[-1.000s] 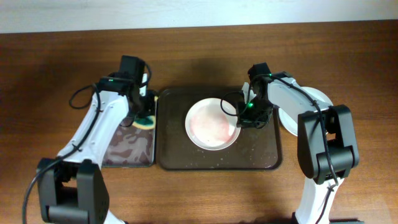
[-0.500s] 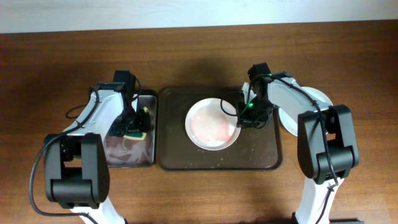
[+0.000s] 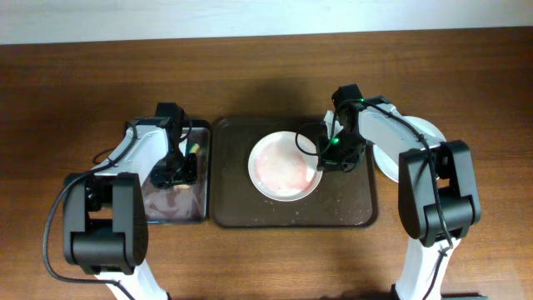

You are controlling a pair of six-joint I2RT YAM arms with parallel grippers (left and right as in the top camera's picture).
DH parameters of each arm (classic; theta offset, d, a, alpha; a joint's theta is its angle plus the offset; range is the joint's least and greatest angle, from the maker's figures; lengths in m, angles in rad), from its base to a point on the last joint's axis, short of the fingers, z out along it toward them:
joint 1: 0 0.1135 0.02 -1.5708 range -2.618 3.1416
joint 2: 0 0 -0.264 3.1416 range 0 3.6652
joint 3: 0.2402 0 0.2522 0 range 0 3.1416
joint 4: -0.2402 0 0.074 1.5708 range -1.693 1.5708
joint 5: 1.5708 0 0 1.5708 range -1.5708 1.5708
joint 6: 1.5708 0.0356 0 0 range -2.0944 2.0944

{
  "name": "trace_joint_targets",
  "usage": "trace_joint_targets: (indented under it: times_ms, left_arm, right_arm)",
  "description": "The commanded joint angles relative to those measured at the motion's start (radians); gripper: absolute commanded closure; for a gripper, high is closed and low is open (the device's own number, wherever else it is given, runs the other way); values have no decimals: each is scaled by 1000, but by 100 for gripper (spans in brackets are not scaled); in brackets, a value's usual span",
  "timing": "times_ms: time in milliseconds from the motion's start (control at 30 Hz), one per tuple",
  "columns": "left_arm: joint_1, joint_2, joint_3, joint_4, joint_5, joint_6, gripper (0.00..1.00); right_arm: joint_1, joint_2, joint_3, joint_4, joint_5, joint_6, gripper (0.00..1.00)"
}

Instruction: Clean dirty plates on tray and stack at the side

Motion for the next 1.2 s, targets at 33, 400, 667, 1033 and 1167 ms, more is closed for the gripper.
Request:
trace_joint_targets:
  times_ms: [33,400,667,1033,1167]
  left_arm:
    - [3,39,-15,5,-14,2,100]
    - [3,-206,24,35,-23,2,13]
    - [3,-41,21,249,-28,2,13]
    - [3,-6,28,283,-29,3,100]
    - [3,-6,147,156,-29,13,27]
  right_arm:
    - [-9,15,-11,-6,43,-3,91]
    - [-10,15,-11,-10,43,-3,91]
    - [-10,15,-11,-13,43,-3,91]
    - [-10,15,-11,-17,43,-3,91]
    - [-10,15,-11,-16,43,-3,88]
